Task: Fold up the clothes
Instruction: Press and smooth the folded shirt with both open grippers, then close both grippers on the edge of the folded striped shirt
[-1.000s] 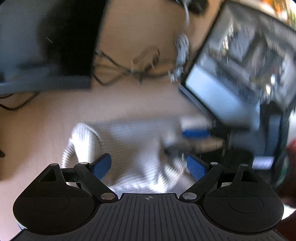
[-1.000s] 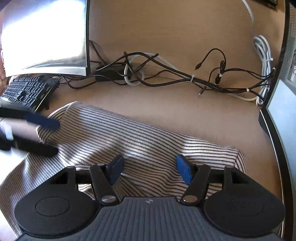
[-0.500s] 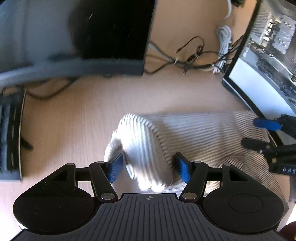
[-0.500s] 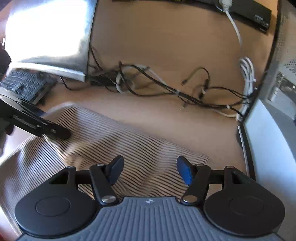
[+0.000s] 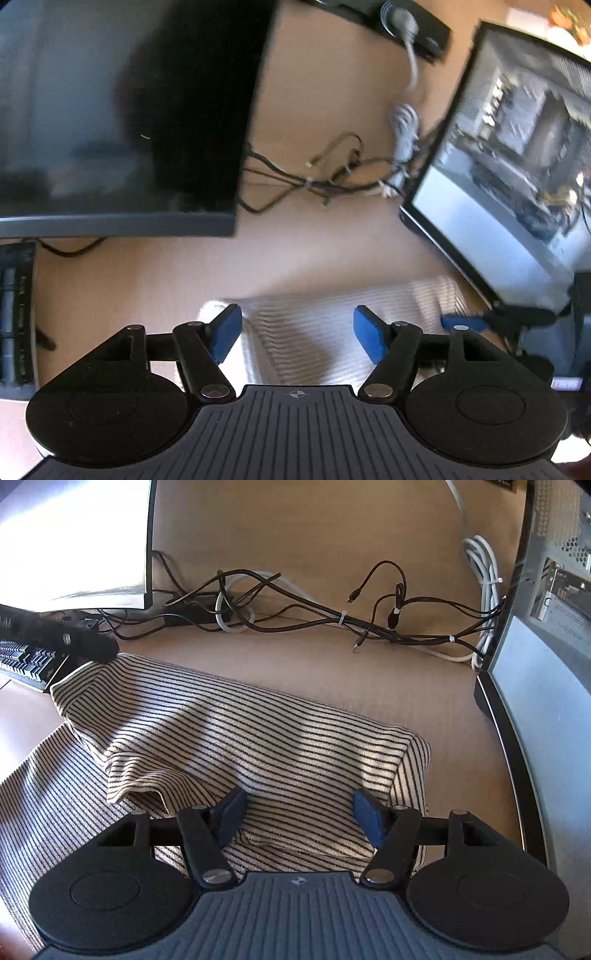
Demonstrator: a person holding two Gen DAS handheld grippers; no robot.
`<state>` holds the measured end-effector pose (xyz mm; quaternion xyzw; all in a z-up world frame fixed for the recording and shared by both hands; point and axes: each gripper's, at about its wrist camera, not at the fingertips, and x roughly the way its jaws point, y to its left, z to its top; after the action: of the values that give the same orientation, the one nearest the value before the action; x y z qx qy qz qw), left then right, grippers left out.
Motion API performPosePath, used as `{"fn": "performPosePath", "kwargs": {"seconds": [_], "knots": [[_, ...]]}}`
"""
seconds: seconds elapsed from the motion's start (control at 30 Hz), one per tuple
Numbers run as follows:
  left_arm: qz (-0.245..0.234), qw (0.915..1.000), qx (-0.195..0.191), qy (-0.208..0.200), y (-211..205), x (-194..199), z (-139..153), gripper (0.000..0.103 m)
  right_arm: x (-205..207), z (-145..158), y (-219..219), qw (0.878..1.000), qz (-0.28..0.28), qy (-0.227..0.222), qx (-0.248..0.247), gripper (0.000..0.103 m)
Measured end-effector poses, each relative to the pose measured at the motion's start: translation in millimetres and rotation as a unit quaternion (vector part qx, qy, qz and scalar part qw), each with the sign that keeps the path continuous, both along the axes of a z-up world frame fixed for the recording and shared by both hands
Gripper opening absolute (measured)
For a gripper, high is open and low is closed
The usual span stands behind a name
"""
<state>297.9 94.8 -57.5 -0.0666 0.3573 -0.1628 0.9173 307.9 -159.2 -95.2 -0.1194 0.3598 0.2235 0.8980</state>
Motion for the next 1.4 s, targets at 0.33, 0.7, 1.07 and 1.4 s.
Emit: {"fn": "performPosePath", "kwargs": {"seconds": [0.33,0.7,1.07,1.4], "knots": [[-0.015,0.9994,0.027,0.015,-1.6,-3.7,-22.3,0.073,-13.1,48.1,-0.6,0.997,0.012,-0.050,0.051,0.065],[0.004,0.9998,-0.020,0.005,7.2,-2.1,-3.9,0.077,-13.4,-6.8,20.1,0.999,0.043,0.010,-0.007,0.072],[-0.013,0.9985,0.048,0.025,-8.6,4.0,-23.0,0.077,-11.4,43.8,0.1,0.998,0.007,-0.028,0.064,0.072],[-0.008,0.9984,0.049,0.027,-8.9,1.7,-23.7,0.081,8.1,5.1,0.2,1.000,-0.009,-0.003,-0.009,0.074]]}}
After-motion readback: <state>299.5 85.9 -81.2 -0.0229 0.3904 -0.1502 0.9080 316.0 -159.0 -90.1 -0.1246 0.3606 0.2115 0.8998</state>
